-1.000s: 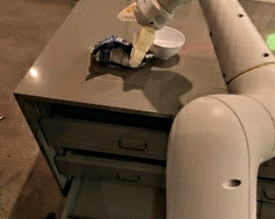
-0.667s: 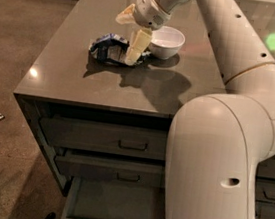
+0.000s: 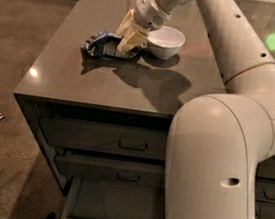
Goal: Place blue chip bag into bottom drawer
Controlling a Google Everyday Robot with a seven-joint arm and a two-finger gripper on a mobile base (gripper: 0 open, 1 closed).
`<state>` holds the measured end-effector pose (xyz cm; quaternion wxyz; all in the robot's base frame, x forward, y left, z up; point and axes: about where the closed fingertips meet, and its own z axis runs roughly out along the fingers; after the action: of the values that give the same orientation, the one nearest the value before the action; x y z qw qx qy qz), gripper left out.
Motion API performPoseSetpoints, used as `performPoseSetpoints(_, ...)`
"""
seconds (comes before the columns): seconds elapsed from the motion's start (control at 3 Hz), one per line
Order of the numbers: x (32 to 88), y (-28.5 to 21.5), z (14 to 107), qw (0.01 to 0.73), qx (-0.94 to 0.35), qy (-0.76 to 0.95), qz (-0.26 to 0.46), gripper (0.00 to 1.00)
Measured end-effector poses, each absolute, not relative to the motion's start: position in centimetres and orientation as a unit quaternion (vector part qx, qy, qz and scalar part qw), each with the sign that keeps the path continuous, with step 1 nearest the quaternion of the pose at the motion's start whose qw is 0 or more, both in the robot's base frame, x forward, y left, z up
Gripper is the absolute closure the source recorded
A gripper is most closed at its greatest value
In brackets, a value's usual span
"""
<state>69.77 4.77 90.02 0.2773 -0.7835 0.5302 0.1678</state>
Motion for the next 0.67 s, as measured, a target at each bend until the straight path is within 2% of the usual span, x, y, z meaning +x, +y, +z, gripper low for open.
performPoseSetpoints(0.33, 69.77, 4.77, 90.02, 0.277, -0.783, 0.530, 0.168, 0.84)
performPoseSetpoints(0.67, 69.77, 4.77, 90.02, 0.277, -0.783, 0.530, 0.168, 1.00)
